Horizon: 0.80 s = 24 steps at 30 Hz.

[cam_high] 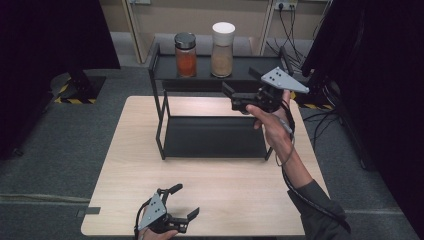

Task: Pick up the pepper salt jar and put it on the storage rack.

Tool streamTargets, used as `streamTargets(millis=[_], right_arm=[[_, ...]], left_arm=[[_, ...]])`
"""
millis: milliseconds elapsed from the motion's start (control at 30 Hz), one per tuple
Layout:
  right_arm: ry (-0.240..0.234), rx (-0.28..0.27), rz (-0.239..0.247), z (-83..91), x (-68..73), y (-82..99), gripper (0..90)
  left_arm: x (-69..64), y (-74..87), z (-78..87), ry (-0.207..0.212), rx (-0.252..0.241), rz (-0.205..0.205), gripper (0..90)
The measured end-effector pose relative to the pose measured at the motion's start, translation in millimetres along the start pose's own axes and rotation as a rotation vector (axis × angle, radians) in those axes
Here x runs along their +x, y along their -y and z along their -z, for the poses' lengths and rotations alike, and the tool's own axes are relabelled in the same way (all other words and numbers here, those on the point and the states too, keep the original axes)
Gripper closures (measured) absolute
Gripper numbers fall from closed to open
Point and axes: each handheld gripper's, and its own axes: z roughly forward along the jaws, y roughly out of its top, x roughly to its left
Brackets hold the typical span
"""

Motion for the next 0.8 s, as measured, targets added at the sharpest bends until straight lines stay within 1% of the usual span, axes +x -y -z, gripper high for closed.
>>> streamTargets(millis=[167, 300, 800], right_arm=[[-0.013, -0.001, 0.009, 11.7, 2.3, 9.7, 0.4], [-0.022, -0.006, 0.004, 18.7, 2.9, 15.7, 0.4], [-0.065, 0.002, -0.005, 33.7, 8.0, 32.5, 0.4]], left_arm=[[0.0, 0.0, 0.0, -0.002, 0.001, 0.0, 5.8], [0.0, -0.1, 0.0, -0.004, 0.003, 0.001, 5.8], [0.0, -0.2, 0.3, -0.006, 0.002, 0.0, 5.8]])
